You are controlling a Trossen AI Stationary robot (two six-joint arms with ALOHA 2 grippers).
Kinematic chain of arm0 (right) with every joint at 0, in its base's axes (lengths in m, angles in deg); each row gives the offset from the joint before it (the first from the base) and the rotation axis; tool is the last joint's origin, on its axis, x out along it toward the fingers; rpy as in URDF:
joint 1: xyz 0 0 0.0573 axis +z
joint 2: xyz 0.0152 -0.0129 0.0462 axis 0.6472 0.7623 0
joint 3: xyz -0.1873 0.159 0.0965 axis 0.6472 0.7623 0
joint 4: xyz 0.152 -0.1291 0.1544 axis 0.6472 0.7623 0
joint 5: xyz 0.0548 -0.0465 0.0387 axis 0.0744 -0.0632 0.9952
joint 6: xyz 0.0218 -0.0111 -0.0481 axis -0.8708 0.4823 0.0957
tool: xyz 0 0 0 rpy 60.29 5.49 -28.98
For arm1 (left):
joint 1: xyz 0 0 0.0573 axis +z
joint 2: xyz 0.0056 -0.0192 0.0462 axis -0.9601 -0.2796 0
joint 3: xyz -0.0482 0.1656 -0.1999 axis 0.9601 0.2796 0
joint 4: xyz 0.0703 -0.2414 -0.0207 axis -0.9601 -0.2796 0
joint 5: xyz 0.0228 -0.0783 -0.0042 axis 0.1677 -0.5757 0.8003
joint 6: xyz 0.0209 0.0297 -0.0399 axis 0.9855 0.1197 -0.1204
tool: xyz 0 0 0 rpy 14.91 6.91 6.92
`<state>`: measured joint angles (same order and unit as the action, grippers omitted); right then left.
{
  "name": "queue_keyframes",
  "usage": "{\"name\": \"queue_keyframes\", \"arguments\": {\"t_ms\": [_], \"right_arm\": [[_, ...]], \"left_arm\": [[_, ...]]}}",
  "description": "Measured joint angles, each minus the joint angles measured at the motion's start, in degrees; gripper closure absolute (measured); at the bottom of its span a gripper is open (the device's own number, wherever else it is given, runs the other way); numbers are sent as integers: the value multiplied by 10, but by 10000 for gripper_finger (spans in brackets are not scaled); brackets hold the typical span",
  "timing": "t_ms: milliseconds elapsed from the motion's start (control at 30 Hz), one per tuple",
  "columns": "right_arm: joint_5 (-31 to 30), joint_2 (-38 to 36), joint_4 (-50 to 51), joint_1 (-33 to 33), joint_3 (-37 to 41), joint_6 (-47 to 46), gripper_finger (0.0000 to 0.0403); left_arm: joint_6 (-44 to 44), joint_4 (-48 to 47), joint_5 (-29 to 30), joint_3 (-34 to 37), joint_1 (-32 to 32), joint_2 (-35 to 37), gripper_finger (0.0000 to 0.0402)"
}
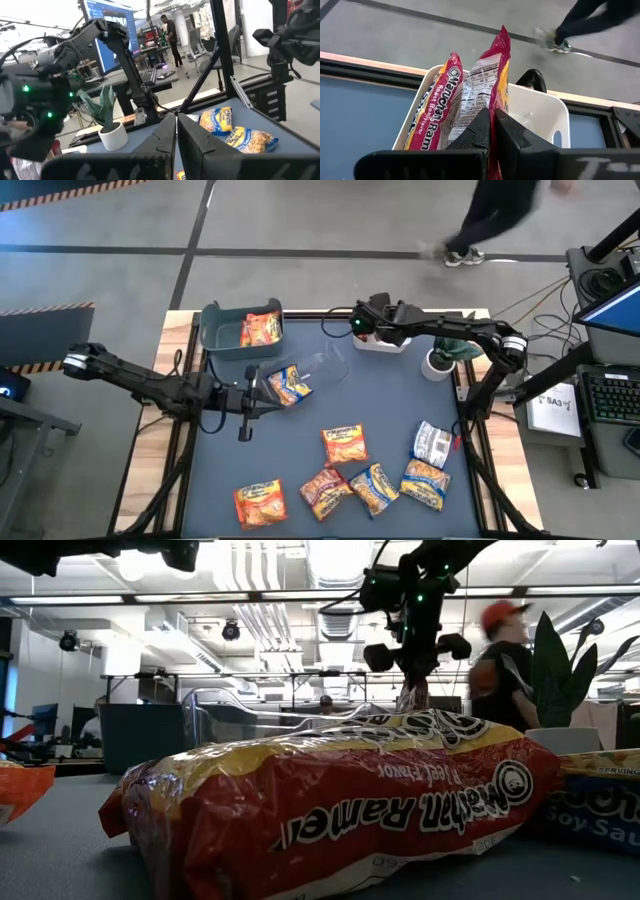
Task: Sort Maruchan noodles
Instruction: Put the red noodle pack into the white bin
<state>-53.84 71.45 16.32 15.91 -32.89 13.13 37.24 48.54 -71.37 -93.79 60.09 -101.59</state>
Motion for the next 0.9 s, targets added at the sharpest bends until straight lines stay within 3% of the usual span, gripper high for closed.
{"name": "queue_keyframes", "arguments": {"t_ms": [633,900], "right_arm": [[-25,56,-1,0,0,-9,392],[-22,54,0,0,0,-9,337]], "left_arm": [[-1,-11,0,0,0,-3,402],[-1,-10,0,0,0,-4,402]]}}
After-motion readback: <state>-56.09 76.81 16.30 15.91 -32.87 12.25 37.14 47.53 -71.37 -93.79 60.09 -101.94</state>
